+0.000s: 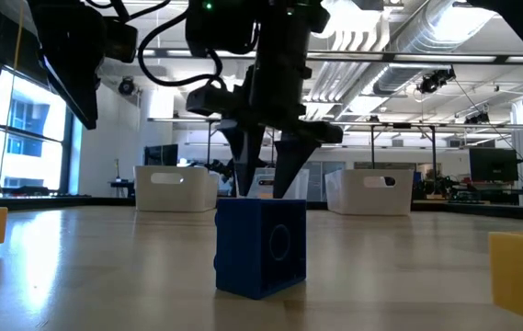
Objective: Sort & place blocks by color
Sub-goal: Put the blue game piece into the left white bin
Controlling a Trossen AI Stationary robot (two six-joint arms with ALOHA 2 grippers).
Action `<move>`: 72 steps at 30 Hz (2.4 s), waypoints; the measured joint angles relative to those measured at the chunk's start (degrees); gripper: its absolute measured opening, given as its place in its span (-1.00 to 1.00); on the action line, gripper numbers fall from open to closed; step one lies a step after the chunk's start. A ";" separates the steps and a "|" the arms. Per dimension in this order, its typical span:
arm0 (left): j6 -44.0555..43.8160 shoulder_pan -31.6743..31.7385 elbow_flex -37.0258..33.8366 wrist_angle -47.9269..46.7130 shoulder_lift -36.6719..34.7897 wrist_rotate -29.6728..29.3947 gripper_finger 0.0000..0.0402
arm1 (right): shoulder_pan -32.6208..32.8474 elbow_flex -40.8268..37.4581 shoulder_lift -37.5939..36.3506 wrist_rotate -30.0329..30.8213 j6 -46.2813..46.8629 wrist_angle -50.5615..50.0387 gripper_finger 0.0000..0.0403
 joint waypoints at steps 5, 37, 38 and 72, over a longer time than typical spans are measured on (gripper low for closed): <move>0.00 -0.02 0.00 -0.01 0.00 0.02 -0.05 | 0.03 0.00 0.09 1.12 0.03 0.00 -0.02; 0.49 0.00 -0.02 -0.01 -0.04 0.02 -0.05 | 0.90 0.04 4.18 -0.66 -0.43 1.93 -0.03; 0.64 0.00 -0.02 0.02 -0.04 0.04 -0.05 | 0.90 0.04 4.24 -0.85 -0.51 1.84 -0.04; 2.56 18.52 -0.02 7.16 -0.04 10.23 -0.05 | -7.42 21.01 4.59 -4.25 -52.90 -6.26 -0.45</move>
